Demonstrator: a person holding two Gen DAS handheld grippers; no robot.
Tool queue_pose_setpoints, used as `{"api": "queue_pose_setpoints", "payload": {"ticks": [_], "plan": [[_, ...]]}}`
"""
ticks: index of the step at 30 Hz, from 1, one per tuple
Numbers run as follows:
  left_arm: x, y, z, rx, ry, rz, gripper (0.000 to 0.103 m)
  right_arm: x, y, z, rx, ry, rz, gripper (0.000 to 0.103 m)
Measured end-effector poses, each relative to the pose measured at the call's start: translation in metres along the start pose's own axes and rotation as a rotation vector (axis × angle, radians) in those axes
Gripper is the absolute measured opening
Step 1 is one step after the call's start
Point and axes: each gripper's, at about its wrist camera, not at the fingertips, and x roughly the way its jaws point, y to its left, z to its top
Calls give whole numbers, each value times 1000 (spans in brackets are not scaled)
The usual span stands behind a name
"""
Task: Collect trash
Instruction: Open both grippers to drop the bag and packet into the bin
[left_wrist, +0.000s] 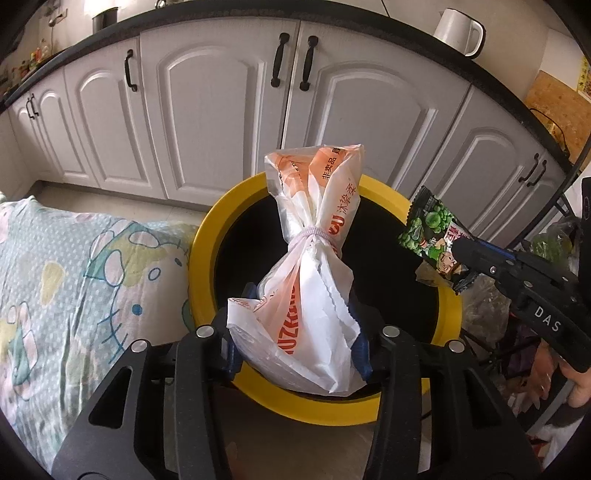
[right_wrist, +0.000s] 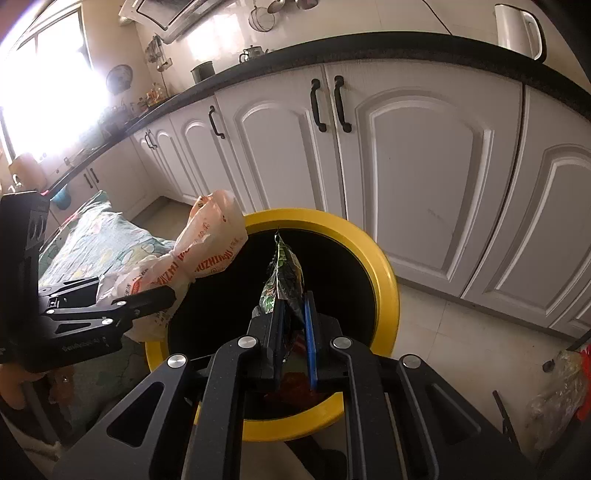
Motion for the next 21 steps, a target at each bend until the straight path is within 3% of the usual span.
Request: {"api": "queue_pose_setpoints", "payload": {"ticks": [8, 10, 14, 16, 21], "plan": [[1, 3, 0, -6, -1, 14, 46, 5, 3, 2, -7, 11, 9, 13], [-3, 6, -1, -11, -5, 22, 54, 5, 4, 3, -7, 15, 17, 14], [-10, 8, -2, -12, -14, 30, 58, 1, 4, 4, -6, 12, 19, 21], [-17, 9, -2, -15, -29, 38, 68, -2, 6, 4, -7, 6, 15, 29], [-33, 12, -1, -16, -60, 56, 80, -13, 8, 5, -26, -17, 0, 42]]}}
